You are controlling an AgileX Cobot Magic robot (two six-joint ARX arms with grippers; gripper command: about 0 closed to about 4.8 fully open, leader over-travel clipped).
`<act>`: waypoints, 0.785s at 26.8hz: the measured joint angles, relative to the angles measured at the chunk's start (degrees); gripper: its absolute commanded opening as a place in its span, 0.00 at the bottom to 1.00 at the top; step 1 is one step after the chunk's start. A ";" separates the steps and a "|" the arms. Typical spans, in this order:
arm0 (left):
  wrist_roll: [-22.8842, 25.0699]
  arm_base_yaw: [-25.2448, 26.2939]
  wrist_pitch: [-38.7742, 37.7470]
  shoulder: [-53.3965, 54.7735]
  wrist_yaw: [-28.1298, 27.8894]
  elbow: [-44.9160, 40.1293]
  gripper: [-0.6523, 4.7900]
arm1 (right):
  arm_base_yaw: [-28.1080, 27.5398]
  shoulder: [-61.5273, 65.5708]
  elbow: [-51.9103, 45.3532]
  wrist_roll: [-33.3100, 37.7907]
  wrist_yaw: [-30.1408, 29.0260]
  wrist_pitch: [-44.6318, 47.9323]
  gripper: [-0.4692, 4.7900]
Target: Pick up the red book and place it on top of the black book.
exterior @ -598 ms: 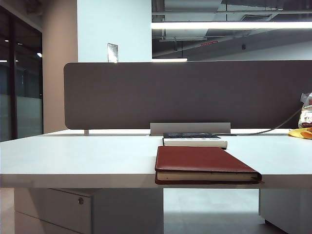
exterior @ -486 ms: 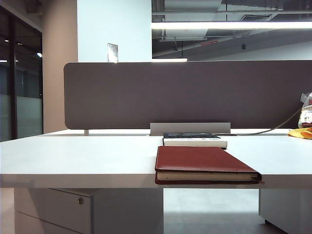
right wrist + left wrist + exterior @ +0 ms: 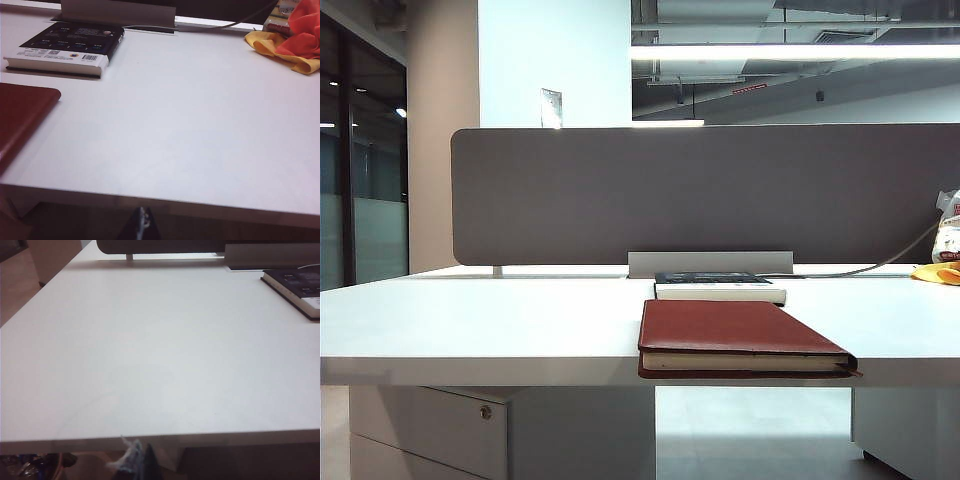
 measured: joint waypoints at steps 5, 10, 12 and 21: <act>-9.14 0.00 0.02 0.00 0.42 0.00 0.12 | 0.02 0.00 0.00 0.46 -1.11 0.15 0.09; -10.51 0.00 0.22 0.00 0.68 -0.02 0.12 | 0.02 0.00 0.00 0.59 -1.14 0.20 0.09; -13.77 -0.02 0.52 0.00 0.68 -0.07 0.12 | 0.02 0.00 0.00 0.59 -1.14 0.22 0.11; -22.77 -0.02 1.46 0.00 9.38 -0.07 0.11 | 0.04 0.00 0.00 0.61 -4.59 3.10 0.27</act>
